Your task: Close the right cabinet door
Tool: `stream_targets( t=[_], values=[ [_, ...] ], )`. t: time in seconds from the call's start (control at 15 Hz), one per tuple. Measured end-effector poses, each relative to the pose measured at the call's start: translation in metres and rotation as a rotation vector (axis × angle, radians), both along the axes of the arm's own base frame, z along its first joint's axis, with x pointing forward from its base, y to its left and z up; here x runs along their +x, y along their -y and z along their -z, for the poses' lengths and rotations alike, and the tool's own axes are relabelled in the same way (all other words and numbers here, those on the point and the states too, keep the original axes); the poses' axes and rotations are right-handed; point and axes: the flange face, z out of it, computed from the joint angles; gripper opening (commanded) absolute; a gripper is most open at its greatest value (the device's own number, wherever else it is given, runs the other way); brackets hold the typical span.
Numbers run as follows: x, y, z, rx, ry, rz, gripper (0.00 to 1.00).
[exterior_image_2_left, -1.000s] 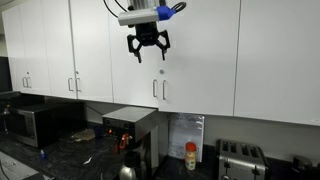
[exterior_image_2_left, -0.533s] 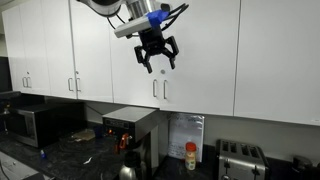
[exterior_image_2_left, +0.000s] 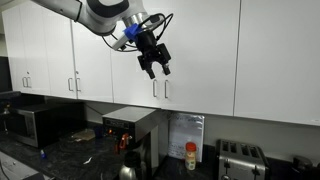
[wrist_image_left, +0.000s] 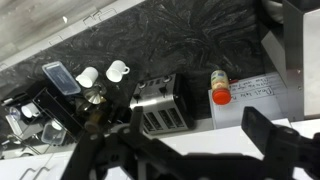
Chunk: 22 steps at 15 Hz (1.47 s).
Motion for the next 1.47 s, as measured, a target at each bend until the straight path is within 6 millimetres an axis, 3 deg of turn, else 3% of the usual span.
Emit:
stream_targets(
  t=[0.33,0.73,1.07,1.27,1.47],
  values=[
    [0.011,-0.047,-0.003,0.079,-0.046,0.200,1.00],
    [0.007,-0.092,-0.002,0.197,-0.151,0.210,1.00],
    [-0.023,-0.119,-0.019,0.258,-0.263,0.107,1.00],
    [-0.052,-0.124,-0.035,0.257,-0.345,-0.016,1.00],
    [-0.061,-0.124,-0.041,0.257,-0.348,-0.041,1.00]
  ],
)
